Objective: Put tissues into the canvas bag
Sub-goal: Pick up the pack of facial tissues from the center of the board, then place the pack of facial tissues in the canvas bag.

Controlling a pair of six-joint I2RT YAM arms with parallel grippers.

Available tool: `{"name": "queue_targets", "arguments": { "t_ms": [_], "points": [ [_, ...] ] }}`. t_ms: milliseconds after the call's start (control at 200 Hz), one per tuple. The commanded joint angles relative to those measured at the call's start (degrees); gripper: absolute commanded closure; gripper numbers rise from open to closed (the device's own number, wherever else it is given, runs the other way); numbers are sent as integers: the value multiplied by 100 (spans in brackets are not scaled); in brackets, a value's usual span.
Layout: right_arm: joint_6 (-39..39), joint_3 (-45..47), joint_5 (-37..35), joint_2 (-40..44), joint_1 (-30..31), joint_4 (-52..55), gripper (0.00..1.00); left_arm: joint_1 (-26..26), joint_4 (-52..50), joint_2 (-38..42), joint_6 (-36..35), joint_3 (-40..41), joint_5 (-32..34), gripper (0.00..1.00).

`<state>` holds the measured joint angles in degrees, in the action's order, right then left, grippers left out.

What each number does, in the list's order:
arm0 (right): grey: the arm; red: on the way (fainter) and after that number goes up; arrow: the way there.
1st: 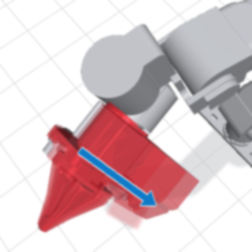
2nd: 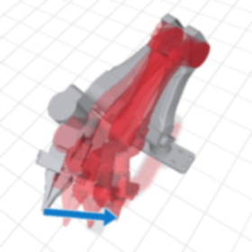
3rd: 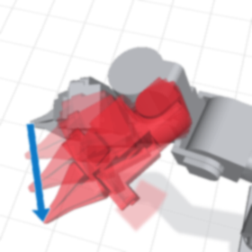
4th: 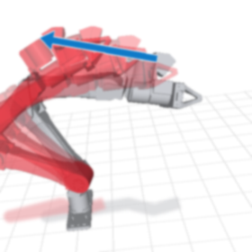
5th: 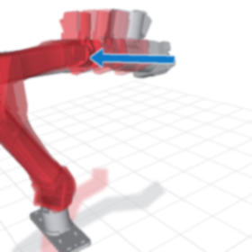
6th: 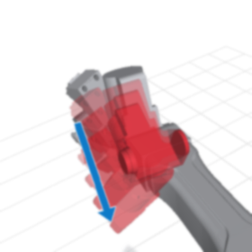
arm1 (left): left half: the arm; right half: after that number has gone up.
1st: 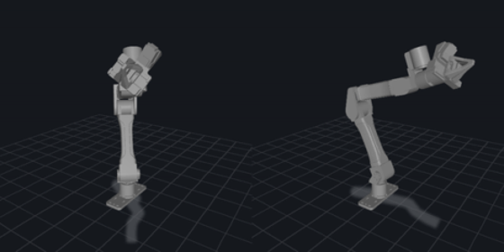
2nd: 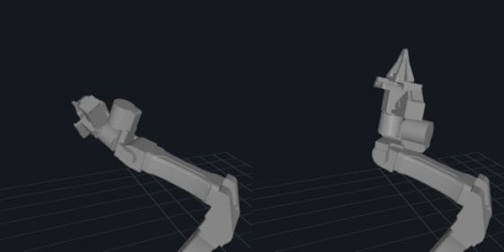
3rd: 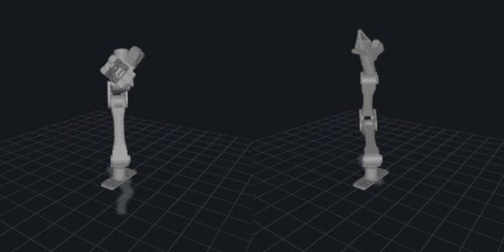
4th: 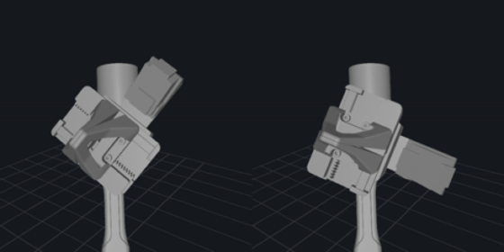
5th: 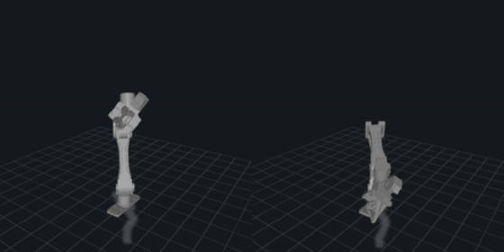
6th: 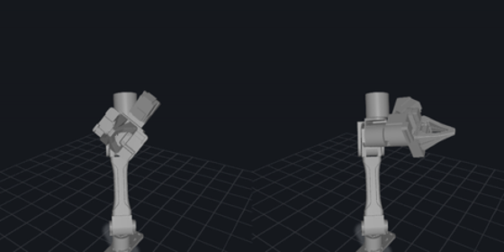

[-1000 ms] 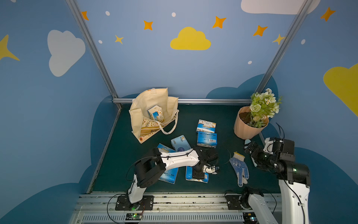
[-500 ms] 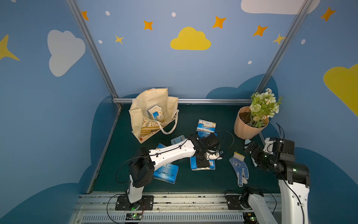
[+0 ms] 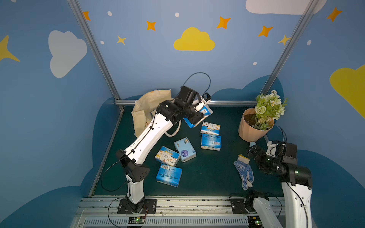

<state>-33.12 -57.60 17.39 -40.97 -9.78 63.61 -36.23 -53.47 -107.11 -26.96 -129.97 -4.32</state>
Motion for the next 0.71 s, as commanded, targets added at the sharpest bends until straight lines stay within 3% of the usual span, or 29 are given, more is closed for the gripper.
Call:
{"name": "queue_targets", "arguments": {
  "t_ms": [0,305,561,701],
  "points": [
    [128,-27,172,-30,-19,-117,3,578,236,-12,214,-39,85,32],
    [184,-66,177,-109,-10,-198,3,2305,1259,187,742,1126,-259,31],
    [183,-45,221,-109,-6,-259,3,2696,1756,89,843,1853,-326,23],
    [192,-57,225,-89,-9,-254,3,2727,1961,84,874,2038,-249,10]
  ]
}}
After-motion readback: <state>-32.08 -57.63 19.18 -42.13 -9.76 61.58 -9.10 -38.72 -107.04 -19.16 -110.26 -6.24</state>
